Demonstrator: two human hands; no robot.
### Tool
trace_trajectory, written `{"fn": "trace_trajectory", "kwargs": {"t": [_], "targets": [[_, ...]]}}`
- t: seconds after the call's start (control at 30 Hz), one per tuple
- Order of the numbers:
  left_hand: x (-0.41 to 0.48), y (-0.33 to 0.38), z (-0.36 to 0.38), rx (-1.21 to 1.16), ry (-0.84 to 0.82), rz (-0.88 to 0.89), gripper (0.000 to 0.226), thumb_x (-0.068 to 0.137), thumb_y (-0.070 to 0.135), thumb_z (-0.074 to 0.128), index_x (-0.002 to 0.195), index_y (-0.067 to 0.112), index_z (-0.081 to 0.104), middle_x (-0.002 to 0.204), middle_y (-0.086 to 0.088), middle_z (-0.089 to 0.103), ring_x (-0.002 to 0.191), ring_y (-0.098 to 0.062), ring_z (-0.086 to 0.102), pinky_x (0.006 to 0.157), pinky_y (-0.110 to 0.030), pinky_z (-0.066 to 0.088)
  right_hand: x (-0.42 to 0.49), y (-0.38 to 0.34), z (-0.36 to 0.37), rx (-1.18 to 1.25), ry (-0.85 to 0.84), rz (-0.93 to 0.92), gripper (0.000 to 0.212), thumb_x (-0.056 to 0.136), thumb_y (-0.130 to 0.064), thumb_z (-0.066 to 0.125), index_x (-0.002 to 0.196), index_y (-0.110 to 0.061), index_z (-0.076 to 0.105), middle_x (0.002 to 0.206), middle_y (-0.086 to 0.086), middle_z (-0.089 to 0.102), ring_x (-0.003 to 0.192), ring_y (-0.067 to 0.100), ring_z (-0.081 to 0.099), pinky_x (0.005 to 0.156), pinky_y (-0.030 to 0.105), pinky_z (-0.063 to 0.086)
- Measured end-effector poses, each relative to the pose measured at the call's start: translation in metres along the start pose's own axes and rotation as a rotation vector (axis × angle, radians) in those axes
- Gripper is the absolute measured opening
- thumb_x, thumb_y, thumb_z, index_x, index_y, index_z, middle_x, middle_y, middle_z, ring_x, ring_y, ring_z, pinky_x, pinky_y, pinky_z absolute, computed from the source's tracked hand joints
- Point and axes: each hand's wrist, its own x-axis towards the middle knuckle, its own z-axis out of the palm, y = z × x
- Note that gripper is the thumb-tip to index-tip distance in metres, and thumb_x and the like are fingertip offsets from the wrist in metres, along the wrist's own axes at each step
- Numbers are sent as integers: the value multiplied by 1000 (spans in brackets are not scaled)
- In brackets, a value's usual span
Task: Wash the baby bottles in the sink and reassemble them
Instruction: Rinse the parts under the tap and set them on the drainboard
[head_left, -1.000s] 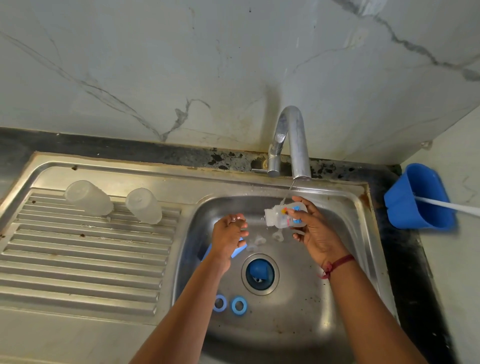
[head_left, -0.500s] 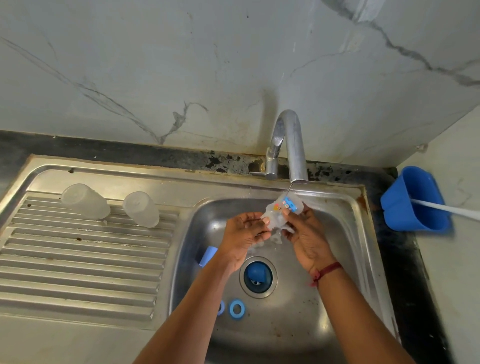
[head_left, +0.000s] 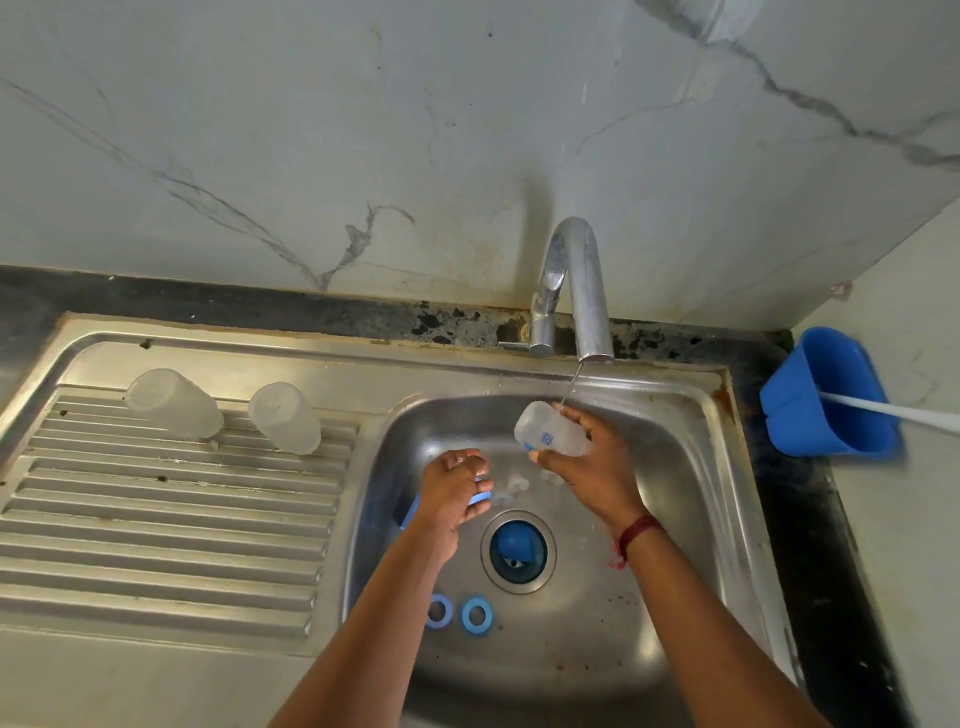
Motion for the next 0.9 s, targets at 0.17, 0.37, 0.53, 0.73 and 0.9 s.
{"fn": "trace_trajectory", "kwargs": {"t": [0.17, 0.37, 0.53, 0.73, 0.9], "targets": [[2, 5, -6, -8, 9, 38, 15, 94, 13, 60, 109, 11, 65, 110, -12, 70, 96, -23, 70, 87, -39, 56, 2, -6, -7, -63, 60, -160, 66, 64, -2, 86, 119, -25, 59, 116, -8, 52, 108, 12, 51, 83, 11, 44], [3, 9, -5, -32, 18, 55, 12, 94, 11, 59, 103, 12, 66, 109, -14, 70, 100, -25, 70, 85, -37, 56, 4, -10, -24, 667, -74, 82, 61, 66, -2, 81, 121, -17, 58, 117, 7, 64, 105, 21, 64, 82, 35, 57], [0, 9, -3, -35, 14, 61, 10, 94, 10, 60, 101, 13, 66, 110, -14, 70, 98, -25, 70, 84, -36, 57, -6, -4, -13, 920, -158, 313, 38, 83, -33, 68, 116, -14, 63, 88, 7, 65, 62, 10, 58, 52, 22, 51], [-14, 20, 7, -29, -152, 141, 17, 94, 20, 63, 110, 16, 65, 115, -11, 70, 105, -26, 68, 85, -38, 55, -5, 0, -2, 872, -139, 414, 42, 85, -37, 71, 116, -10, 65, 88, 9, 68, 62, 11, 58, 53, 21, 53], [-20, 28, 19, 19, -243, 203, 29, 91, 28, 68, 118, 17, 65, 117, -8, 70, 109, -26, 67, 81, -35, 57, -8, 7, -5, 930, -160, 292, 53, 74, -9, 75, 123, -10, 56, 118, 15, 67, 105, 28, 67, 82, 37, 57]]}}
